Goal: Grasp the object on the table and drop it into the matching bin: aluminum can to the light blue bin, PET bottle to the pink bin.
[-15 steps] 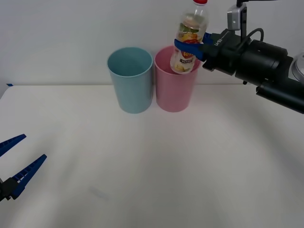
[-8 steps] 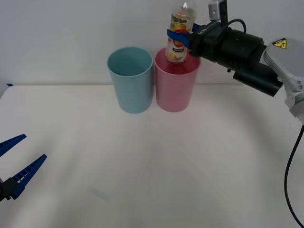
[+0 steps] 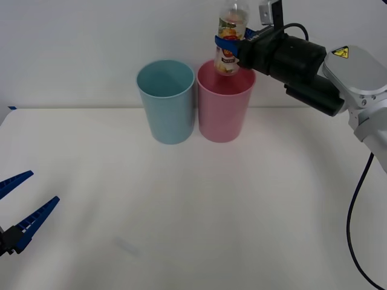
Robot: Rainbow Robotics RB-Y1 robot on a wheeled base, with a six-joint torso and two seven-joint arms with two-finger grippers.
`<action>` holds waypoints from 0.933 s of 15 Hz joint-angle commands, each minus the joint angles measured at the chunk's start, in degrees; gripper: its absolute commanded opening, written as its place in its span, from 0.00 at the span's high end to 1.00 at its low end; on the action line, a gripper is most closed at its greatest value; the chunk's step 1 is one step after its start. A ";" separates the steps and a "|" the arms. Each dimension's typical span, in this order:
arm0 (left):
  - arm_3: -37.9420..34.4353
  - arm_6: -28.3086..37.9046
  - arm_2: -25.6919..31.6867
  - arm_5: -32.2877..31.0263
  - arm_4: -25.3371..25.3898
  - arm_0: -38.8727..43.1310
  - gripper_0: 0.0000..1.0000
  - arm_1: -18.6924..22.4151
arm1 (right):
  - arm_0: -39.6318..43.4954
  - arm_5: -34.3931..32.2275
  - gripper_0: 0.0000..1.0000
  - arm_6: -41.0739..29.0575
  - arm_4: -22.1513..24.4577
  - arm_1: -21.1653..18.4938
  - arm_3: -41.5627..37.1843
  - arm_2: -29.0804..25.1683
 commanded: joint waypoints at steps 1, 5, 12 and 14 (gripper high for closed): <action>0.00 0.00 0.00 0.00 0.00 0.00 0.00 0.00 | 0.02 0.08 0.76 0.02 0.00 0.00 0.01 0.01; 0.00 0.00 0.00 0.00 0.00 0.00 0.00 0.00 | 0.02 -0.01 0.00 0.73 -0.35 -0.26 0.01 0.01; 0.00 0.00 0.00 0.00 0.00 0.00 0.00 0.00 | 8.37 -0.36 0.00 1.08 -4.57 -4.30 -13.00 -0.43; 0.00 0.00 0.00 0.00 0.00 0.00 0.00 0.00 | 12.24 -0.53 0.00 1.08 -5.71 -6.15 -18.36 -0.95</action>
